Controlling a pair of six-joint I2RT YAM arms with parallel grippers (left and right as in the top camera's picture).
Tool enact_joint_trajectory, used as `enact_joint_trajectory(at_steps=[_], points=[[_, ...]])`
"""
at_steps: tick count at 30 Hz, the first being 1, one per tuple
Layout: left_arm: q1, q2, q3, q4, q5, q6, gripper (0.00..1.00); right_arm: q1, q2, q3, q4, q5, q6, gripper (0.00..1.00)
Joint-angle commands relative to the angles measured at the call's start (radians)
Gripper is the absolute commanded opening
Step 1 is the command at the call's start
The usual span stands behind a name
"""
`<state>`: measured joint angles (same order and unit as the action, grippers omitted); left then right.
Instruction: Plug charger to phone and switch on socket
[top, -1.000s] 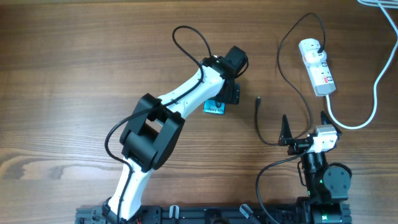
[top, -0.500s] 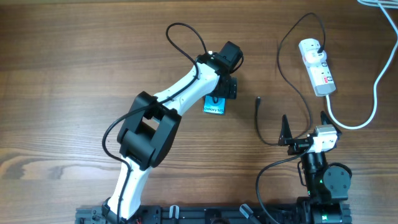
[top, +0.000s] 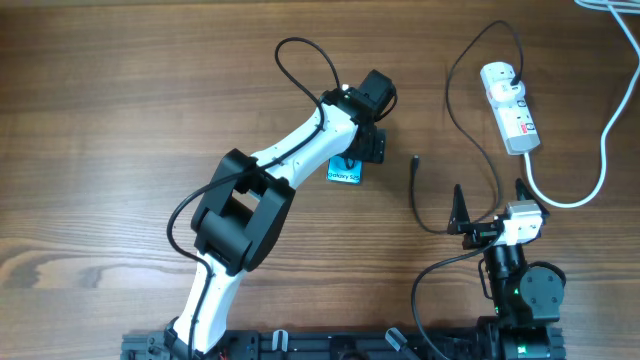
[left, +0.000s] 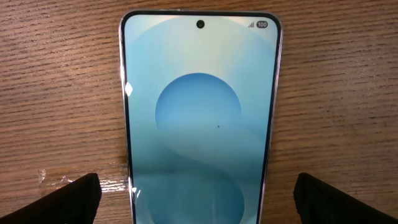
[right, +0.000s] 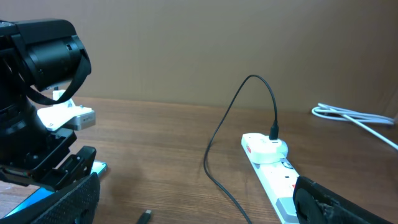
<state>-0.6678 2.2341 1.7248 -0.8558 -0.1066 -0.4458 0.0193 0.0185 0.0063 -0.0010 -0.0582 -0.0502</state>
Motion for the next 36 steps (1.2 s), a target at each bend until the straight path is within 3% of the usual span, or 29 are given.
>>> enact_joint_trajectory(at_steps=[1, 28, 30, 36], points=[[0.0, 0.007, -0.01, 0.0, 0.005, 0.019, 0.99, 0.006, -0.002, -0.001, 0.002, 0.01, -0.002, 1.0], [0.002, 0.053, -0.01, -0.011, 0.028, -0.006, 0.92, 0.006, -0.002, -0.001, 0.002, 0.01, -0.002, 1.0], [0.002, 0.053, -0.01, -0.012, 0.028, -0.006, 0.86, 0.006, -0.002, -0.001, 0.002, 0.01, -0.002, 0.99], [0.002, 0.053, -0.01, -0.015, 0.027, -0.006, 0.79, 0.006, -0.002, -0.001, 0.002, 0.01, -0.002, 1.0]])
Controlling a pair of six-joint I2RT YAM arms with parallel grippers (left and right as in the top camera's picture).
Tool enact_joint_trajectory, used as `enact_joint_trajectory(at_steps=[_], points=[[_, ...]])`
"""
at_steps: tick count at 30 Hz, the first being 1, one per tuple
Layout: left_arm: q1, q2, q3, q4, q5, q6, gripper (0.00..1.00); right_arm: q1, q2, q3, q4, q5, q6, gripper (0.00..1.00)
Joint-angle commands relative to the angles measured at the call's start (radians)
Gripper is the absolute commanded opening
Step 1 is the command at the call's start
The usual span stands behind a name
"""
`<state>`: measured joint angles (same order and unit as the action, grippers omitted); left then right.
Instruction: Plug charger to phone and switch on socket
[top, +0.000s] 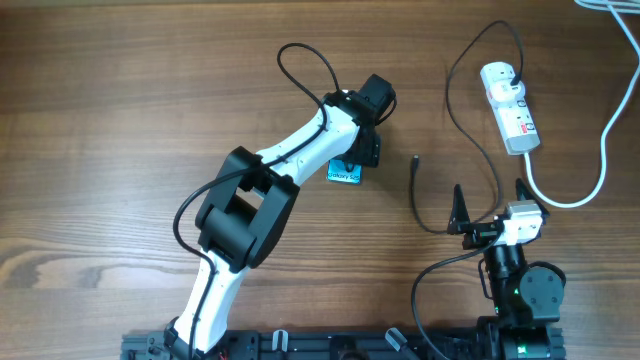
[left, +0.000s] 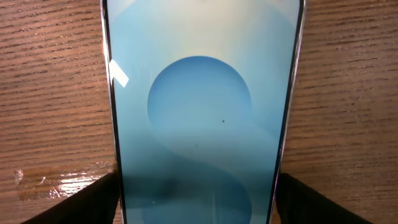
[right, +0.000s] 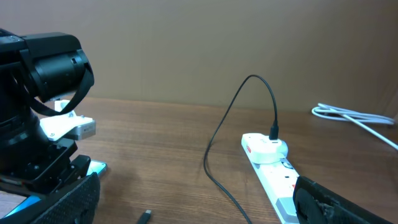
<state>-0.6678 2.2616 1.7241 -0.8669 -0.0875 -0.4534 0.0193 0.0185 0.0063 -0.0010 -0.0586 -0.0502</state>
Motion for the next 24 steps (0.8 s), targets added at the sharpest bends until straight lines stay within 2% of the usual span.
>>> enact_joint_trajectory(at_steps=[1, 15, 24], points=[[0.002, 0.026, -0.01, -0.005, 0.008, 0.001, 0.79, 0.006, -0.002, -0.001, 0.002, 0.01, -0.002, 1.0], [0.002, 0.025, -0.01, -0.009, 0.009, 0.001, 0.74, 0.006, -0.002, -0.001, 0.002, 0.01, -0.002, 1.0], [0.002, 0.006, -0.009, -0.017, 0.009, 0.0, 0.74, 0.006, -0.002, -0.001, 0.002, 0.01, -0.002, 0.99]])
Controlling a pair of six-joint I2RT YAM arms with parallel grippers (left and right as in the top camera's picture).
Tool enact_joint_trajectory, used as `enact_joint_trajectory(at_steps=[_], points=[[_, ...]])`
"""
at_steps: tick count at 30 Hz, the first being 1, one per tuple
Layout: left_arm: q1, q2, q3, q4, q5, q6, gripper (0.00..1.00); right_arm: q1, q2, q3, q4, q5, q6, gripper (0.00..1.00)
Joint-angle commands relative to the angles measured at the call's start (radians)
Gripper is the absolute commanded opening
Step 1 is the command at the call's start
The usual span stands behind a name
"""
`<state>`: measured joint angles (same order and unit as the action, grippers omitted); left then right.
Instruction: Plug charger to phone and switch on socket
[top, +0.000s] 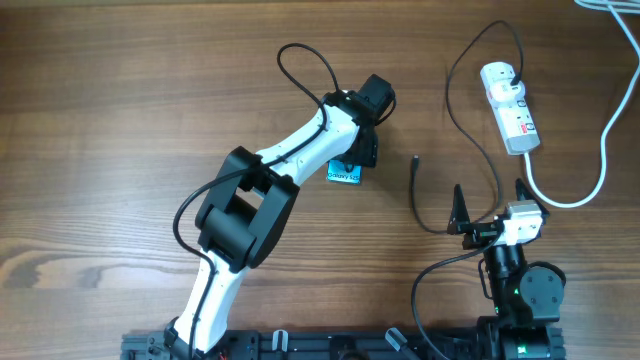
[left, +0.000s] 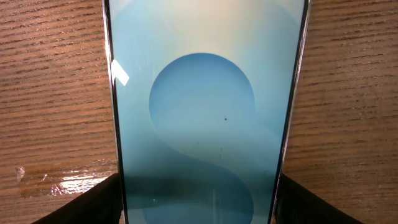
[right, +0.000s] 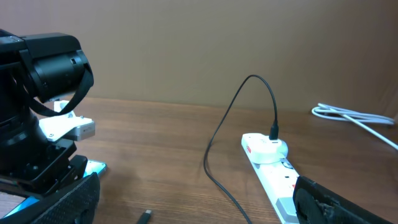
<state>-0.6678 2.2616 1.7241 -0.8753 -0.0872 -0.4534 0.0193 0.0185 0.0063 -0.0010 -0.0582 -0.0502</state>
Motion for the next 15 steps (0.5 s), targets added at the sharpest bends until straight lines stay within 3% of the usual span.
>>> enact_joint_trajectory(at_steps=[1, 15], points=[[0.002, 0.004, -0.009, -0.008, 0.009, 0.0, 0.74, 0.006, -0.002, -0.001, 0.002, 0.01, -0.002, 1.0], [0.005, -0.075, -0.009, -0.023, 0.076, -0.004, 0.74, 0.006, -0.002, -0.001, 0.002, 0.01, -0.002, 1.0]])
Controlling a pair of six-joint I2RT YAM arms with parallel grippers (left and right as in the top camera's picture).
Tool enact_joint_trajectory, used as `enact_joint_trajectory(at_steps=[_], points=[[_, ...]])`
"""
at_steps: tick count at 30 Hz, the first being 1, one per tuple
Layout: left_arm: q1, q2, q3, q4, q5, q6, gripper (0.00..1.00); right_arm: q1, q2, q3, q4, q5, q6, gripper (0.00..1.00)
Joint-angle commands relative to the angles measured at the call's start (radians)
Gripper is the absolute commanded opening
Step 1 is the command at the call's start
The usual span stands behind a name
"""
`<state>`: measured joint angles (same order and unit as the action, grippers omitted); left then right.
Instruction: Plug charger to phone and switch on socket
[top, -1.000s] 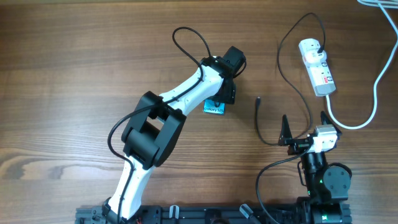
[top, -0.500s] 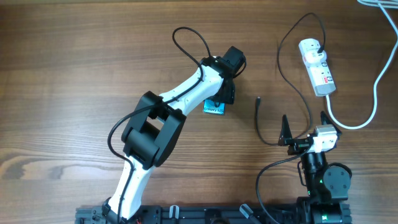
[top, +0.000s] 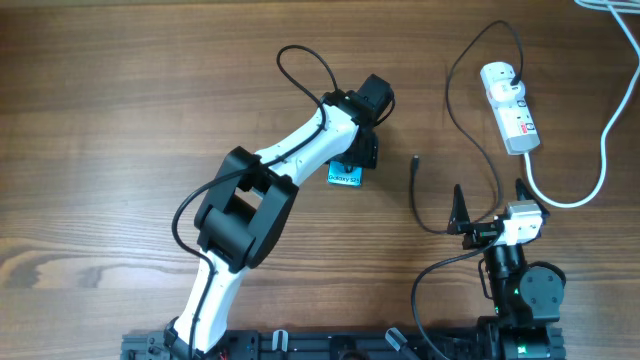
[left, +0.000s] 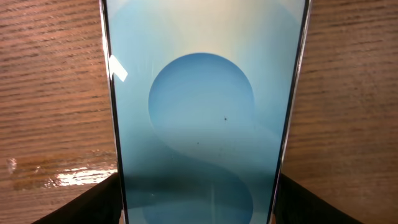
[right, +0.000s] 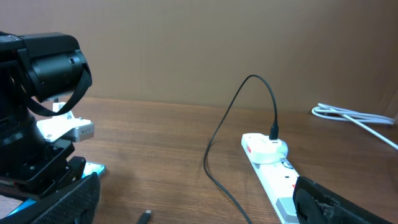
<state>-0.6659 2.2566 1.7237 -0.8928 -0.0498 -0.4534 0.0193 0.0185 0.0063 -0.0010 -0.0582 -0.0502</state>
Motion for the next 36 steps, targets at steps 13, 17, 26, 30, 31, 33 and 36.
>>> enact_joint_trajectory(at_steps=[13, 17, 26, 30, 31, 33, 36], points=[[0.003, -0.145, -0.009, -0.025, 0.046, -0.024, 0.78, 0.006, -0.002, -0.001, 0.002, 0.01, -0.002, 1.0], [0.003, -0.137, -0.009, -0.036, -0.01, -0.024, 0.88, 0.006, -0.002, -0.001, 0.002, 0.01, -0.002, 1.0], [0.003, -0.071, -0.009, -0.031, -0.011, -0.022, 1.0, 0.006, -0.002, -0.001, 0.002, 0.01, -0.002, 1.0], [0.003, -0.034, -0.009, -0.023, -0.011, -0.022, 1.0, 0.006, -0.002, -0.001, 0.002, 0.01, -0.002, 1.0], [0.003, -0.029, -0.009, -0.021, -0.011, -0.021, 1.0, 0.006, -0.002, -0.001, 0.002, 0.01, -0.002, 1.0], [0.004, -0.017, -0.009, -0.018, -0.011, -0.021, 1.0, 0.006, -0.002, -0.001, 0.002, 0.01, -0.002, 1.0], [0.004, 0.001, -0.009, -0.014, -0.011, -0.022, 1.0, 0.006, -0.002, -0.001, 0.002, 0.01, -0.002, 1.0]])
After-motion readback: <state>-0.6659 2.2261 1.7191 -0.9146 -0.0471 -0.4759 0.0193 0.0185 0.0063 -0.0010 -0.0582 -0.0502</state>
